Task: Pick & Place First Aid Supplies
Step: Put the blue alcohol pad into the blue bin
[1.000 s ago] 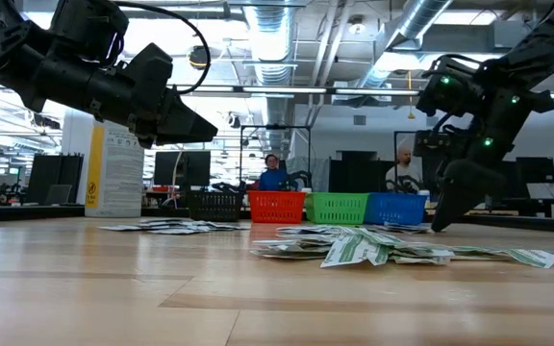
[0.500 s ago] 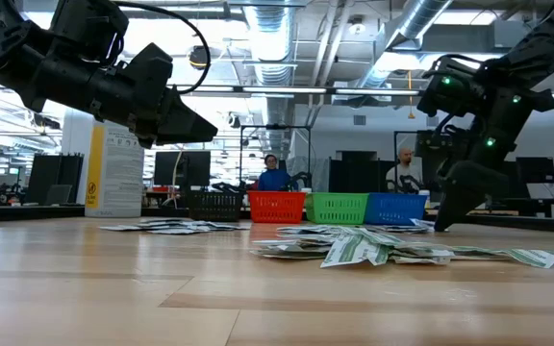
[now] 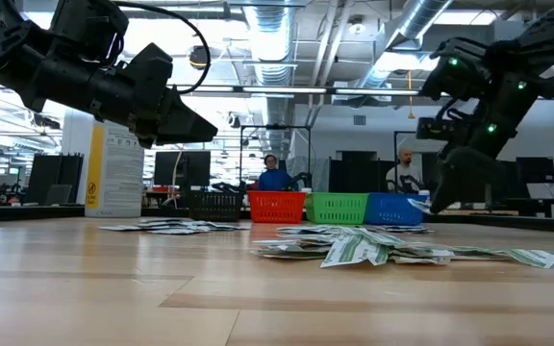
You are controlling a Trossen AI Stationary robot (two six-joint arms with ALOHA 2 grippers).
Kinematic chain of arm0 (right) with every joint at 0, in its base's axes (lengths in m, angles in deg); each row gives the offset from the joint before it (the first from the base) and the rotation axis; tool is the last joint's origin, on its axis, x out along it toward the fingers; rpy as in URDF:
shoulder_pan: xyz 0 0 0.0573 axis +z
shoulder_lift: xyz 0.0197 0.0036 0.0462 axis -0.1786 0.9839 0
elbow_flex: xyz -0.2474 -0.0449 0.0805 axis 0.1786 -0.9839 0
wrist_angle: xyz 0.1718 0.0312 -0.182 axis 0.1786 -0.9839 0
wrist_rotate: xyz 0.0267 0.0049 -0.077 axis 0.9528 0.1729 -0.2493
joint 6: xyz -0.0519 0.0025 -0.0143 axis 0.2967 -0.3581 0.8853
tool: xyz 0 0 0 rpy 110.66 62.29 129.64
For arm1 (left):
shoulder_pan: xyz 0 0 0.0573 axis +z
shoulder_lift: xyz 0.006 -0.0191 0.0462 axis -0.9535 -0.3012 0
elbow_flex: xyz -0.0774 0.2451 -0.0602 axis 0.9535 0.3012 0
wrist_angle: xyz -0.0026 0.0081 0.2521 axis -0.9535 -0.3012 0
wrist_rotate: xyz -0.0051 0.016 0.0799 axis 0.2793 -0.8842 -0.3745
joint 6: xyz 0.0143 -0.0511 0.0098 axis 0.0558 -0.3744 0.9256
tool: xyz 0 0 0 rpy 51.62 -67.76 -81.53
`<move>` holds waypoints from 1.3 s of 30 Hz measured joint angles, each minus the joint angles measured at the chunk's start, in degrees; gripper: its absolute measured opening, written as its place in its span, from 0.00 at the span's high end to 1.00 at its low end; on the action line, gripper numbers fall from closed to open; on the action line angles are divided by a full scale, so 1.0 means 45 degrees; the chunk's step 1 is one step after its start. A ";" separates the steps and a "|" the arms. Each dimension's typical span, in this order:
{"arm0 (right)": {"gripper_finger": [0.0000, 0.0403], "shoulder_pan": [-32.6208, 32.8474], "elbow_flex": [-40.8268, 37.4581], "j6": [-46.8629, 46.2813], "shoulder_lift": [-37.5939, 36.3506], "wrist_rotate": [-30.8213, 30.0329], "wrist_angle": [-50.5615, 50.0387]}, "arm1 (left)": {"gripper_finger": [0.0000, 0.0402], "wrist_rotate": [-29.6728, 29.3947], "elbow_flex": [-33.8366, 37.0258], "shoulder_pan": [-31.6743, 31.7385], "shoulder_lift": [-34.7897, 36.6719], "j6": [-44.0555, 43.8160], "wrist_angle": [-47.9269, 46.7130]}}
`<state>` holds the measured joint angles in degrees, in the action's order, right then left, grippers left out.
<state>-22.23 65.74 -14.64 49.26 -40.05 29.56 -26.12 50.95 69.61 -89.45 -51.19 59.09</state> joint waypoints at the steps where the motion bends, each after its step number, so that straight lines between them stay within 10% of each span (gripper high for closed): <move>1: 1.00 0.0032 0.0003 -0.0005 -0.0114 -0.0129 0.0059 | 0.67 0.0000 0.0000 0.0001 0.0000 0.0000 0.0000; 39: 1.00 -0.1081 0.0044 0.0345 -0.0830 -0.1114 0.2298 | 0.67 0.0000 0.0000 0.0002 0.0000 -0.0296 0.0068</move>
<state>-27.10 65.93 -13.08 45.52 -45.06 39.90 -26.12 50.95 69.62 -89.45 -52.52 59.39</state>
